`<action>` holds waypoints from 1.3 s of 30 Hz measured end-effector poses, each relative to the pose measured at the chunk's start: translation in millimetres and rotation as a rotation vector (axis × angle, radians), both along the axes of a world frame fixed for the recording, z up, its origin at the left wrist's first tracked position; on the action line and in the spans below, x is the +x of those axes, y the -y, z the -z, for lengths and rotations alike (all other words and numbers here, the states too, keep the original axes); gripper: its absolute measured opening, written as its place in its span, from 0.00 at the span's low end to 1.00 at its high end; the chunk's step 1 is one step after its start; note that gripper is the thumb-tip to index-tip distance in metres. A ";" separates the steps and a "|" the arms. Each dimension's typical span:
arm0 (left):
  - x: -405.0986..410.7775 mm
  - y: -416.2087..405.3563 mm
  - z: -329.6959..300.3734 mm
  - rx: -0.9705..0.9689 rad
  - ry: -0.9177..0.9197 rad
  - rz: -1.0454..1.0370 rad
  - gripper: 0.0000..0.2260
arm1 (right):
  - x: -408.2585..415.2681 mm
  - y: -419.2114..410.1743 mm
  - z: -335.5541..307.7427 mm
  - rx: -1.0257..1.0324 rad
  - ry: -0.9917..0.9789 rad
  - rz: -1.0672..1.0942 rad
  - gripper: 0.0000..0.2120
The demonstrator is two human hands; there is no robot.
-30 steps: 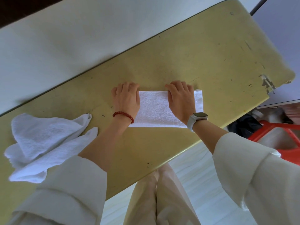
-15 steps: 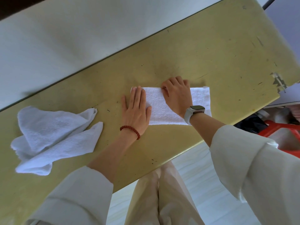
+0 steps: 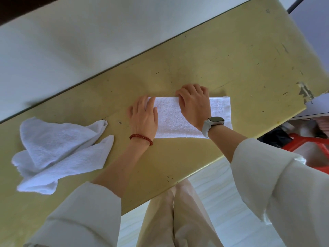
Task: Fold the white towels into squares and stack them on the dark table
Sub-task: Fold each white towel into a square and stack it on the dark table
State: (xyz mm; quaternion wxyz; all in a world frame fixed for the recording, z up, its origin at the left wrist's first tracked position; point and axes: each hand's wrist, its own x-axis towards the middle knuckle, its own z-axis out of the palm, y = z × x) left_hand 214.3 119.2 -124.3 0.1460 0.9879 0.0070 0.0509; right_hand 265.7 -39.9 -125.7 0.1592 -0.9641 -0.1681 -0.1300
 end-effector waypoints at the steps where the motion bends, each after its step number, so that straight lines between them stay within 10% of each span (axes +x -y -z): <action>1: 5.9 -1.1 -1.7 -0.014 0.017 -0.059 0.13 | -3.5 1.3 0.0 0.005 0.020 -0.018 0.09; 11: 32.7 -6.9 -3.7 -0.310 -0.078 -0.288 0.06 | -34.3 7.5 11.2 -0.245 -0.311 -0.078 0.24; 27: 38.6 -12.2 -11.5 -0.343 -0.111 -0.254 0.08 | -34.2 29.6 -0.2 -0.220 -0.303 0.007 0.22; 39: -10.2 33.6 -3.2 0.122 -0.230 0.182 0.22 | -34.7 42.4 2.5 -0.237 -0.452 0.038 0.29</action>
